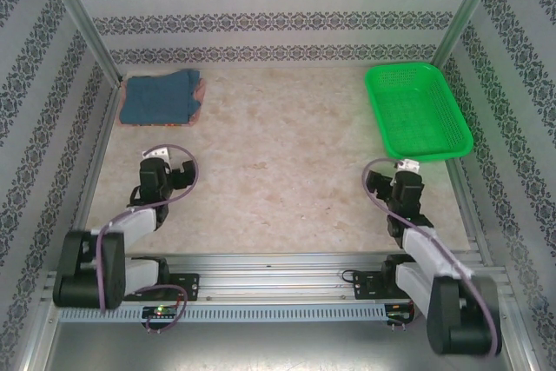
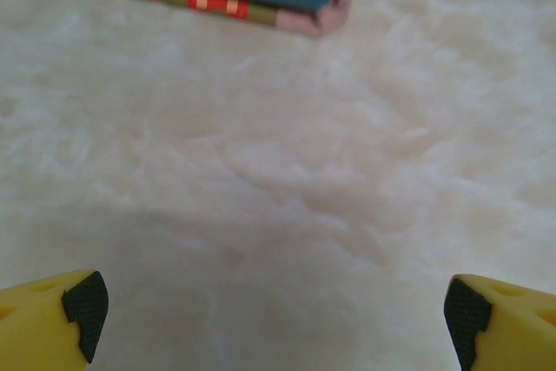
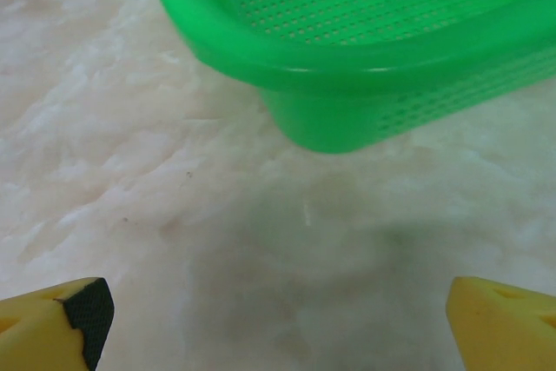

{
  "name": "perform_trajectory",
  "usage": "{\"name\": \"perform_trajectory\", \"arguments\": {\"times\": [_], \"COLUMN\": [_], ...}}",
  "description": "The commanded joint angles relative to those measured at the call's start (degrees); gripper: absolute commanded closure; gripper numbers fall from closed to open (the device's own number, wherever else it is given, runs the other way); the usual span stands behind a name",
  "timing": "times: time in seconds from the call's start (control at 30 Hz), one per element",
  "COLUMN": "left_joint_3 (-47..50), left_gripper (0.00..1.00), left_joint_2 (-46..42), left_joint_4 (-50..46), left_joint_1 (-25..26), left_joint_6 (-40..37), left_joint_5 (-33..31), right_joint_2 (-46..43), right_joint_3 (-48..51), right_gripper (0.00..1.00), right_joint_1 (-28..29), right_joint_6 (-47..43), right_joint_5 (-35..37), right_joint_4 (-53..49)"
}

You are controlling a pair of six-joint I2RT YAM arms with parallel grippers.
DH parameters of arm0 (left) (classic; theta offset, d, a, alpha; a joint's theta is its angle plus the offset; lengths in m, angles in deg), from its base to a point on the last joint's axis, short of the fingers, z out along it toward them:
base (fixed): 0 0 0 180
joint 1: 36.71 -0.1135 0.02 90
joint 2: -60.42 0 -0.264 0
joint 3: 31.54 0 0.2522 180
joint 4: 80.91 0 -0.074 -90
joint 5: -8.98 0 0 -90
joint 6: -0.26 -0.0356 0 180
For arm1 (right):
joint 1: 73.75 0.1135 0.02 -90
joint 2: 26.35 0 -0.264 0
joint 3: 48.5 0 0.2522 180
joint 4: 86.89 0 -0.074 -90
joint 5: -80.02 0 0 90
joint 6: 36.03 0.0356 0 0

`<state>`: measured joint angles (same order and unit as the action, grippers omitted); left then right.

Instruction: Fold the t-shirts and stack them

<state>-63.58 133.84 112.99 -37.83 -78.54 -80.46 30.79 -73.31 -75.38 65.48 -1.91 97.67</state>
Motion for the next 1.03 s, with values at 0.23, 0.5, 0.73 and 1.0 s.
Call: {"name": "perform_trajectory", "arguments": {"times": [0.23, 0.5, 0.73, 1.0], "left_joint_3": [-1.3, -0.7, -2.1, -2.3], "left_gripper": [0.0, 0.0, 0.0, 0.0], "left_joint_2": [7.2, 17.7, 17.6, 17.3], "left_joint_4": [20.3, 32.7, 29.6, 28.8], "left_joint_1": [-0.4, -1.9, -2.0, -2.0], "left_joint_6": [-8.7, -8.1, -8.3, -8.2], "left_joint_5": [-1.5, 3.2, 3.5, 3.4], "right_joint_2": [30.9, 28.9, 29.3, 29.2], "right_joint_3": [-6.5, -10.0, -10.9, -11.0], "right_gripper": [0.02, 0.02, 0.02, 0.02], "right_joint_1": [0.9, 2.2, 2.9, 2.0], "right_joint_6": [-6.6, -7.8, -9.8, -9.7], "right_joint_5": [-4.0, -1.7, -4.4, -7.3], "right_joint_4": [42.8, 33.7, 32.9, 32.7]}}
